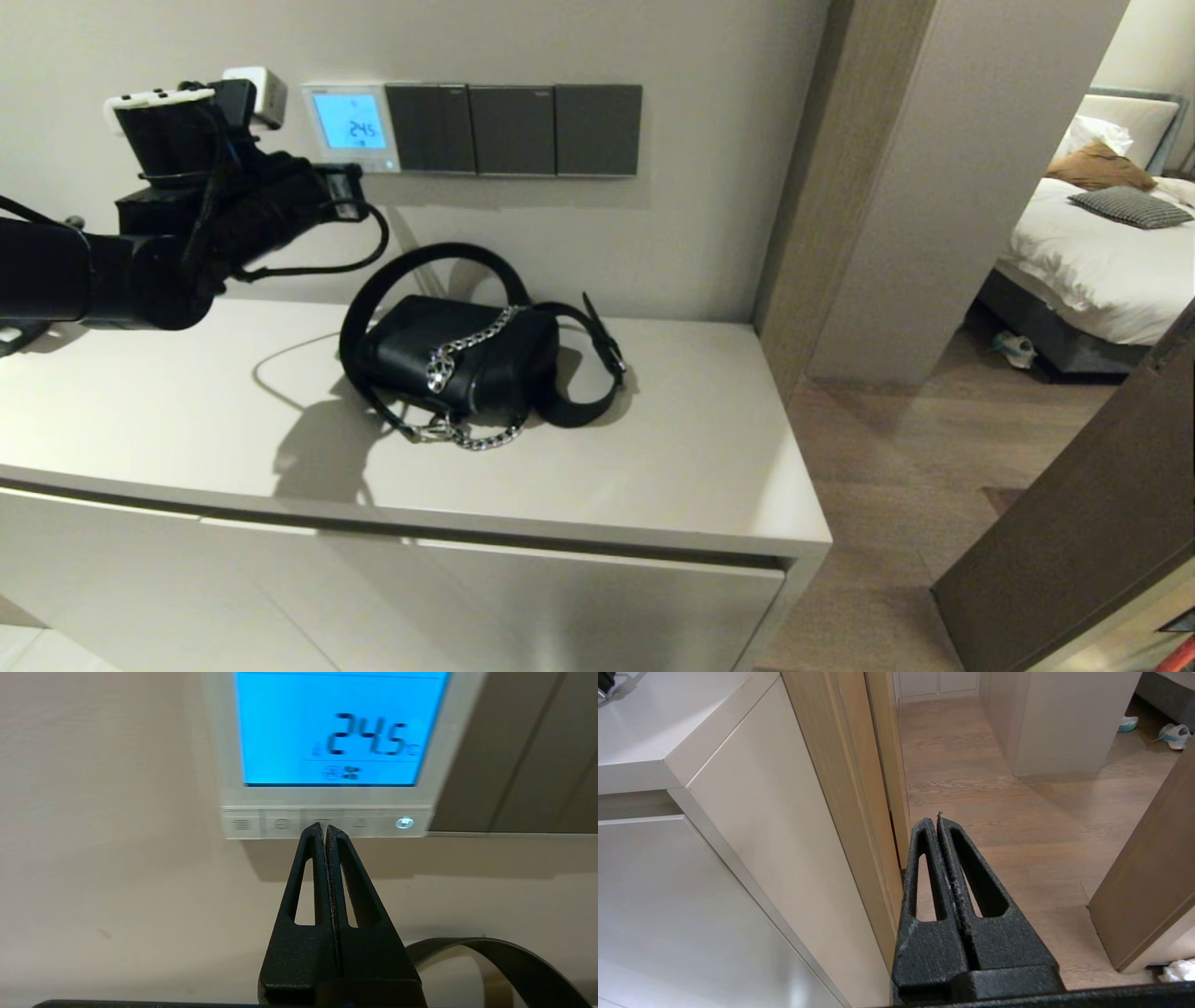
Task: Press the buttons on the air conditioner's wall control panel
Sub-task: Press the temperature decrease button
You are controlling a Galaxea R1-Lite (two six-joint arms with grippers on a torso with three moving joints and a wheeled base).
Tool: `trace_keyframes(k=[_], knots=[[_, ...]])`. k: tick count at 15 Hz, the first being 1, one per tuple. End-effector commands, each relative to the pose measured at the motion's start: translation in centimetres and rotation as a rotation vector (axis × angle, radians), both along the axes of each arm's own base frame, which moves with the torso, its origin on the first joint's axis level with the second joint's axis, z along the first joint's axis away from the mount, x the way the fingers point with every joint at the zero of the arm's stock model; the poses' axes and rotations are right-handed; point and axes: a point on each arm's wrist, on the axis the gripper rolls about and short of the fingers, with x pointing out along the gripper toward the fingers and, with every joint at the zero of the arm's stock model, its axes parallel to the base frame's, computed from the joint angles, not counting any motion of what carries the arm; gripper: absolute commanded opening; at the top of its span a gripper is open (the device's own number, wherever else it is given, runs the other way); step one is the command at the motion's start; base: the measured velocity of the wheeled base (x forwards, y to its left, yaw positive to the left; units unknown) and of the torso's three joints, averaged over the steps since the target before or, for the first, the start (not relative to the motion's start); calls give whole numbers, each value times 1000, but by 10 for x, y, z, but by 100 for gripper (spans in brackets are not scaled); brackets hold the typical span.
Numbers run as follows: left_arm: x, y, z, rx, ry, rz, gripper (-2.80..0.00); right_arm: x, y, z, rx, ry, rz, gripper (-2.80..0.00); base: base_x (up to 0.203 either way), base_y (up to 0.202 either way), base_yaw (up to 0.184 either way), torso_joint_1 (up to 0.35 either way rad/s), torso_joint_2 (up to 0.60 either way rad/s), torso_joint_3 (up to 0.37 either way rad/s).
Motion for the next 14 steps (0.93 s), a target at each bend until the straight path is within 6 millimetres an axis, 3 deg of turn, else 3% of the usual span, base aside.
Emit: trace_keyframes(k=[1,14], knots=[[2,0,-1,-1,-2,-1,-280,0,0,0,0,3,1,-280,0,0,0,0,0,0],[3,0,-1,-3,-8,2,-280,0,0,0,0,3,1,-280,0,0,0,0,0,0]])
